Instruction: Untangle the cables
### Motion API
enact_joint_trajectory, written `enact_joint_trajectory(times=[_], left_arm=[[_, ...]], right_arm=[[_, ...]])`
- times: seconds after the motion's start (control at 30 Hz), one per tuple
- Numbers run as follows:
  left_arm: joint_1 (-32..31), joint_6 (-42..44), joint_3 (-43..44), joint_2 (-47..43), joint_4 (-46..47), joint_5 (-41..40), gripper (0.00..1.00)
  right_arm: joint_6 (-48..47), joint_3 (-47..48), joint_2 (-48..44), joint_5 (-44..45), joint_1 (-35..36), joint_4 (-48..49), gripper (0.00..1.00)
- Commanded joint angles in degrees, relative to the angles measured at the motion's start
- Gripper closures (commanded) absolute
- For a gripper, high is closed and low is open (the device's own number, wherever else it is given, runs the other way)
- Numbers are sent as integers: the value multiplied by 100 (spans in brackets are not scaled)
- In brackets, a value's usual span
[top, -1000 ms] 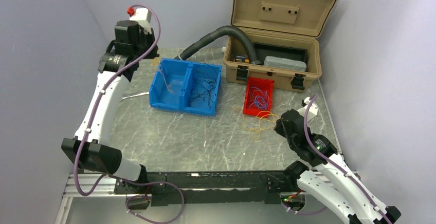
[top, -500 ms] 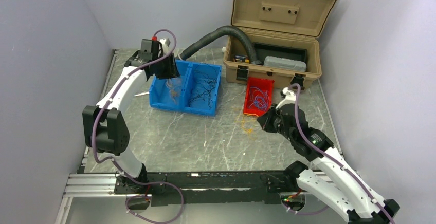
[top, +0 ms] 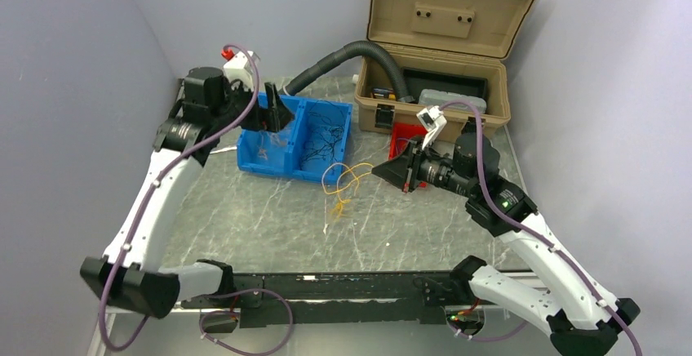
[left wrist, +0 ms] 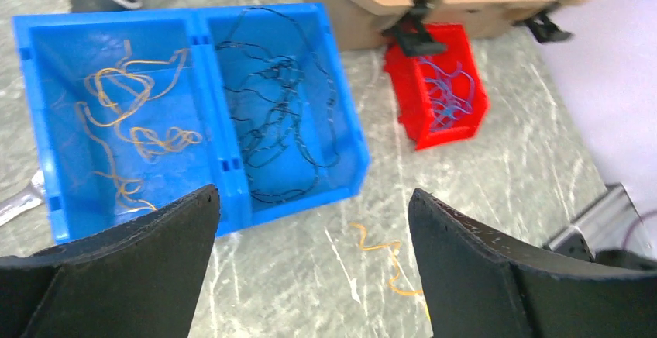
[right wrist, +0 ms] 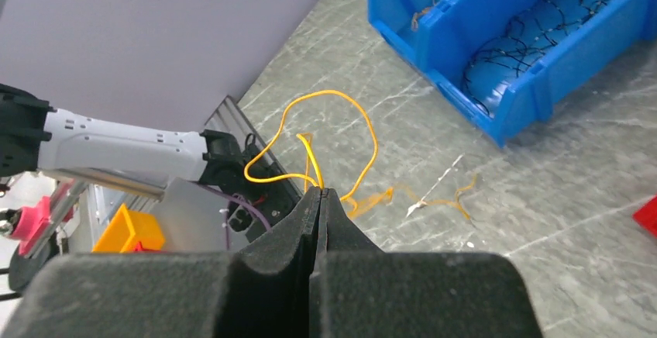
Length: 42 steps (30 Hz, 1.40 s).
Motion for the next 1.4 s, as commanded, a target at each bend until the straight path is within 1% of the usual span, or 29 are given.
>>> enact_joint_trajectory(times=[0.0,0.03,0.07,0.13,0.17,0.2,0.27,0.33,0.43,0.6,0.63,0.7,0.8,0.9,0.97,1.17,1.3,1.37], left_arm=[[-333,161,-401,-667,158,477,5],[-439,152,-515,-811,215,517,5],[-552,132,-640,-909,253,509,4],[-840,101,-876,-1073,278,383,3],[-975,59,-991,-1144,293,289,2],[-1101,16,-1148,-1182,284,198,2],[-1364,-94,-1348,-1210,180,-121,1],[-1664,-218,-1523,-1173,12,-520,0],[-2050,-514,-1909,-1104,-56,-871,1],[-2789,-1346,-2605,-884,301,-1231,0],[-3050,-1581,-2755,-799,412,-1343,1],[-3362,-1956,-2919,-576,639,-1538,1],[-3659,-2279,-3078,-115,976,-1754,0],[-3691,-2367,-3349,323,1716,-1550,1],[-3695,-2358,-3339,650,1950,-1506,1],[-3696,-2253,-2858,1564,1806,-1614,1],[-3740,-2121,-2762,1873,2067,-1207,1],[-3744,-1931,-2756,1992,2388,-619,1]], right_arm=[[188,125,163,-404,27,534,100],[264,67,200,-286,31,575,100],[329,22,249,-146,28,569,94],[355,-49,387,39,27,448,63],[333,-51,455,178,27,253,49],[320,-55,515,349,23,111,38],[287,-126,527,645,18,-71,26],[261,-179,495,982,19,-244,19],[248,-250,409,1529,18,-511,16],[368,-480,162,2200,15,-841,12],[399,-544,86,2336,13,-849,12],[485,-680,-100,2503,15,-864,11],[564,-804,-436,2660,6,-855,10],[543,-838,-669,2722,1,-905,11],[499,-807,-764,2750,0,-975,11],[436,-782,-980,2851,1,-1249,11],[489,-904,-1138,2842,-4,-1221,12],[491,-925,-1148,2832,0,-1207,12]])
